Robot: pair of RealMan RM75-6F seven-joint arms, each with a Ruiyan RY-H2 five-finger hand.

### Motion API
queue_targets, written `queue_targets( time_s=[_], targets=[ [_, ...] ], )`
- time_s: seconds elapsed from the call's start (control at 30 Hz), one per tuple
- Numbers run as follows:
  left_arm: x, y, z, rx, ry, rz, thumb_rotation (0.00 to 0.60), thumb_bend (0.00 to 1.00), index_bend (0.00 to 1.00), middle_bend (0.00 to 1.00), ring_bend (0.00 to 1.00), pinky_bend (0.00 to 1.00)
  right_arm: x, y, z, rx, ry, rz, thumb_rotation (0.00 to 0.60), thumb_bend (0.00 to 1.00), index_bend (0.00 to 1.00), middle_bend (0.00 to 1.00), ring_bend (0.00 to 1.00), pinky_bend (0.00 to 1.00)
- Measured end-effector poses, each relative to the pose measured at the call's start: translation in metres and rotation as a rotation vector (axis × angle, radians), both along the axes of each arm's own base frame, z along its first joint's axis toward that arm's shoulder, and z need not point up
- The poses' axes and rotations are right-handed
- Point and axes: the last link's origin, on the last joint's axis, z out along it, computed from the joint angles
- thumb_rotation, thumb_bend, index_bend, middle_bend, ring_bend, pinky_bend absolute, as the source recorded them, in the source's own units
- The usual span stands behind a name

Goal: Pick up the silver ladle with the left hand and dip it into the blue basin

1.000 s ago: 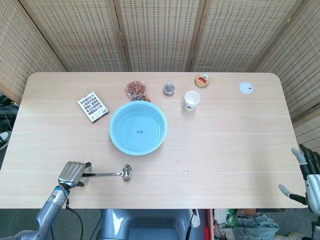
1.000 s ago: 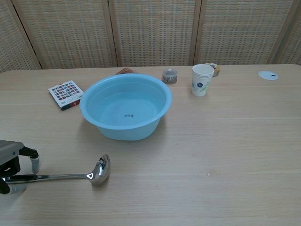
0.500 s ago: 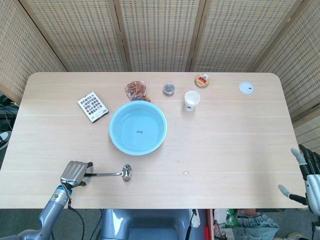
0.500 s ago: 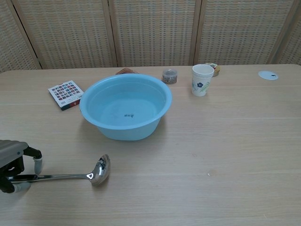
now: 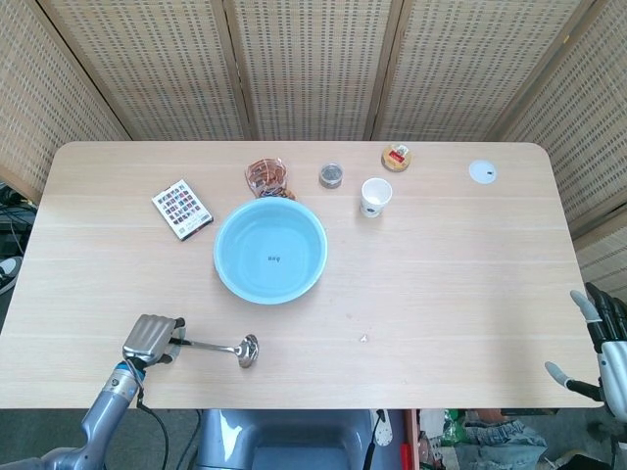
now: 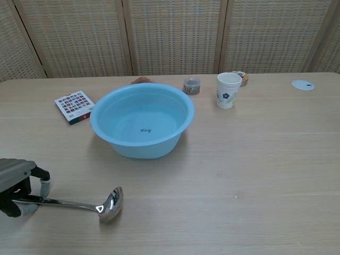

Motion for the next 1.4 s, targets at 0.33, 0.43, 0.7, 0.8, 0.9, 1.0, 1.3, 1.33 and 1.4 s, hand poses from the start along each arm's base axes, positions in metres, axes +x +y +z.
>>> queue_targets(
  time_s=[0.33,0.43,0.7,0.8,0.9,1.0,1.3,1.33,1.4],
  targets=[
    [0.01,0.009,0.021,0.059,-0.033,-0.022,0.6,0.49,0.81,0.99,0.99,1.0,0.0,-0.001,-0.002,0.007,0.005,0.0,0.6,0.0,0.0,0.0,0.0,0.0],
    [0.016,0.014,0.033,0.082,-0.042,-0.043,0.6,0.51,0.84,0.99,0.99,1.0,0.001,-0.001,-0.003,0.011,0.005,0.0,0.6,0.0,0.0,0.0,0.0,0.0],
    [0.037,0.029,0.065,0.145,-0.079,-0.104,0.6,0.53,0.86,0.99,0.99,1.0,0.0,-0.002,-0.005,0.013,0.012,-0.004,0.6,0.0,0.0,0.0,0.0,0.0],
    [0.048,0.034,0.074,0.161,-0.101,-0.123,0.6,0.54,0.86,0.99,0.99,1.0,0.0,-0.002,-0.006,0.014,0.014,-0.007,0.6,0.0,0.0,0.0,0.0,0.0],
    [0.06,0.038,0.081,0.171,-0.126,-0.143,0.6,0.54,0.86,0.99,0.99,1.0,0.0,-0.003,-0.006,0.013,0.017,-0.008,0.6,0.0,0.0,0.0,0.0,0.0],
    [0.073,0.042,0.089,0.18,-0.143,-0.169,0.6,0.54,0.86,0.99,0.99,1.0,0.0,-0.004,-0.006,0.014,0.018,-0.011,0.6,0.0,0.0,0.0,0.0,0.0],
    [0.117,0.063,0.114,0.22,-0.131,-0.251,0.6,0.54,0.86,0.99,0.99,1.0,-0.003,-0.008,-0.008,0.022,0.025,-0.027,0.6,0.0,0.0,0.0,0.0,0.0],
    [0.121,0.067,0.116,0.223,-0.122,-0.256,0.6,0.54,0.86,0.99,0.99,1.0,-0.003,-0.008,-0.008,0.02,0.026,-0.029,0.6,0.0,0.0,0.0,0.0,0.0],
    [0.131,0.077,0.12,0.228,-0.099,-0.266,0.6,0.54,0.87,0.99,0.99,1.0,-0.004,-0.01,-0.008,0.016,0.03,-0.033,0.6,0.0,0.0,0.0,0.0,0.0]
  ],
)
